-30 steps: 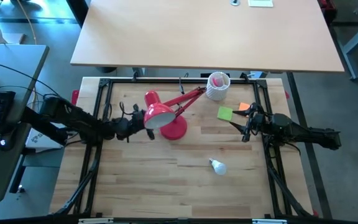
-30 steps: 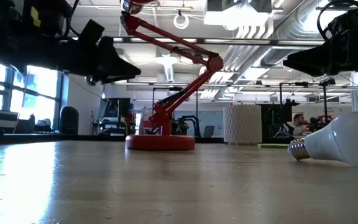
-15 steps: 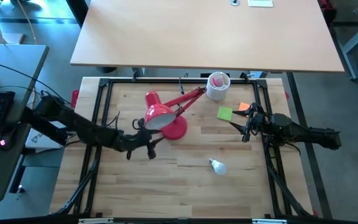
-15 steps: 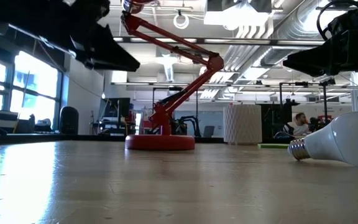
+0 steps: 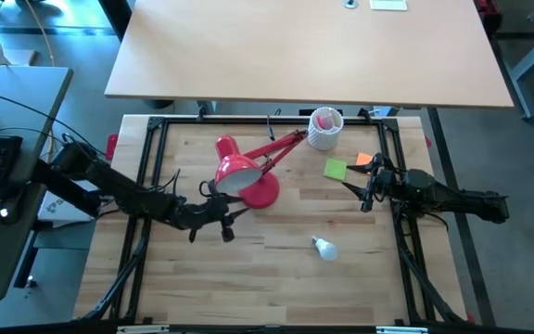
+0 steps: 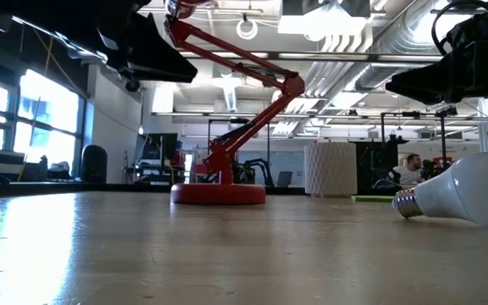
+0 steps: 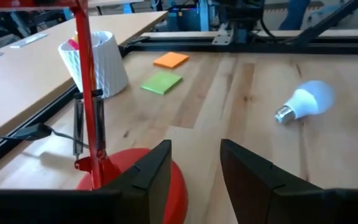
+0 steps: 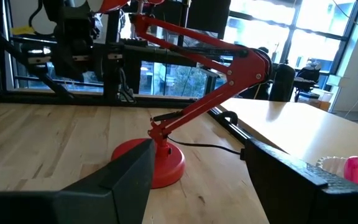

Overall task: Screw lightbulb
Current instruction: Insert the white lightbulb into the red lamp

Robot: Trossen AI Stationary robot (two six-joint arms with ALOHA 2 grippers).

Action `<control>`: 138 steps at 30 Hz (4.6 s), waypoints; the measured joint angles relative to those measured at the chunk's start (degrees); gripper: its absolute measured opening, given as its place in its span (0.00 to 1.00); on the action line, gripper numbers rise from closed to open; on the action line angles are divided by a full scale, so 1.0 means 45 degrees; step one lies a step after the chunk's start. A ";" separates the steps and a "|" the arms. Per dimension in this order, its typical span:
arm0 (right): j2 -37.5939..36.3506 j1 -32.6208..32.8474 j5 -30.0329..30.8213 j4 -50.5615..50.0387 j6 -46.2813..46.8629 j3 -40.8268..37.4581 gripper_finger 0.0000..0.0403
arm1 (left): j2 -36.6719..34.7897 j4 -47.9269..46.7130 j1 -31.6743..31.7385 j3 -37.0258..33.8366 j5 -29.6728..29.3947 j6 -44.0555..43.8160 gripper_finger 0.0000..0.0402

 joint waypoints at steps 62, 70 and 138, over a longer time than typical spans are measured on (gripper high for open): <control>0.6284 0.3307 -0.7000 0.7632 0.7494 0.4464 0.61 | 0.0153 0.0676 -0.0025 0.0009 -0.0979 -0.2159 0.33; 0.7701 0.5627 -0.5513 0.8639 0.8826 0.4469 0.61 | 0.0153 0.0698 -0.0067 0.0009 -0.0964 -0.1739 0.33; 1.8758 1.5028 0.6426 -0.6961 1.7202 1.0525 0.75 | 0.7128 0.0841 0.0636 0.4974 0.3787 -0.2769 0.33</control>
